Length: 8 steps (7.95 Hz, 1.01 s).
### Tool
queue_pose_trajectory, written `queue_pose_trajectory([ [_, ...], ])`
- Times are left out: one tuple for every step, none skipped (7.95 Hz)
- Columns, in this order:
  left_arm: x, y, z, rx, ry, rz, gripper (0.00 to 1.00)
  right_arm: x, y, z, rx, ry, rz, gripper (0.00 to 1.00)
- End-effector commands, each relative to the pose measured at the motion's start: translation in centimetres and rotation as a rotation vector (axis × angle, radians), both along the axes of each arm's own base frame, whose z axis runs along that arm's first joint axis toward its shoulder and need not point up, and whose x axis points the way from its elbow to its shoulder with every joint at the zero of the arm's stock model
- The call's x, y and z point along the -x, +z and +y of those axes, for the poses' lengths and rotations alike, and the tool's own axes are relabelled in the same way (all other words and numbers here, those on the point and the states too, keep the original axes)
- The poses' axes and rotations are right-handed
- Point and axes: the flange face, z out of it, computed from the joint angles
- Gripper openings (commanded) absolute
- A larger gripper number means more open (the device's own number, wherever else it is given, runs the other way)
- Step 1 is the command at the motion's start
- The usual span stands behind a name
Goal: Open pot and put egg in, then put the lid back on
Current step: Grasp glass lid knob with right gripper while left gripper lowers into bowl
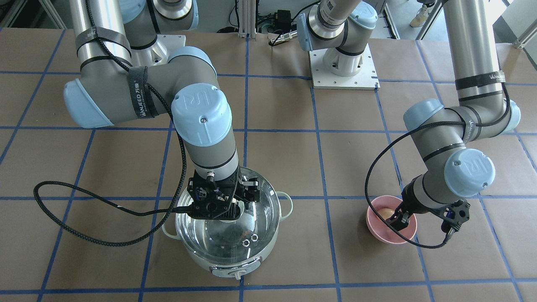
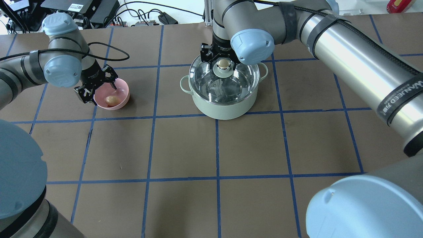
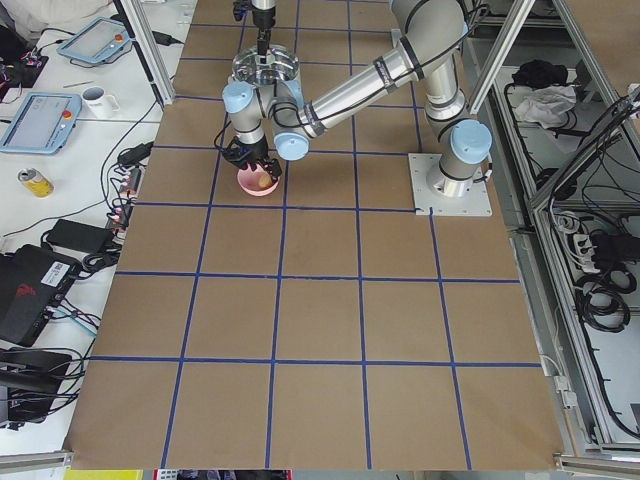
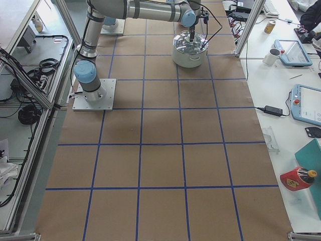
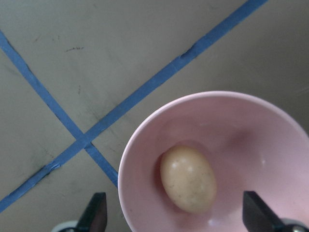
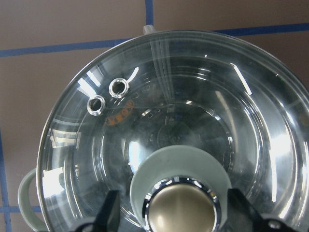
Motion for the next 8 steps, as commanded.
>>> queue_pose_trajectory([
  [-0.1, -1.1, -0.2, -0.001, 0.011, 0.004, 1.0, 0.0, -0.3, 0.0, -0.003, 0.013, 0.003, 0.76],
  [0.0, -1.4, -0.2, -0.003, 0.058, 0.001, 1.0, 0.0, -0.3, 0.0, -0.003, 0.017, 0.003, 0.63],
  [0.0, -1.8, -0.3, -0.009, 0.062, 0.002, 1.0, 0.0, -0.2, 0.0, -0.002, 0.018, 0.003, 0.51],
  [0.0, -1.7, -0.5, 0.009, 0.062, -0.002, 1.0, 0.0, -0.1, 0.0, 0.0, 0.024, 0.001, 0.33],
  [0.2, -1.8, -0.6, 0.013, 0.06, -0.003, 1.0, 0.0, 0.0, 0.0, 0.001, 0.025, -0.001, 0.19],
  [0.3, -1.5, -0.9, 0.027, 0.056, -0.006, 0.96, 0.1, 0.3, 0.0, 0.005, 0.029, -0.001, 0.0],
  [0.4, -1.6, -0.9, 0.025, 0.056, -0.005, 0.91, 0.0, 0.7, 0.0, 0.01, 0.043, -0.009, 0.0],
  [0.4, -1.7, -0.8, 0.023, 0.057, -0.005, 0.85, 0.2, 1.6, 0.2, 0.023, 0.044, -0.012, 0.0],
])
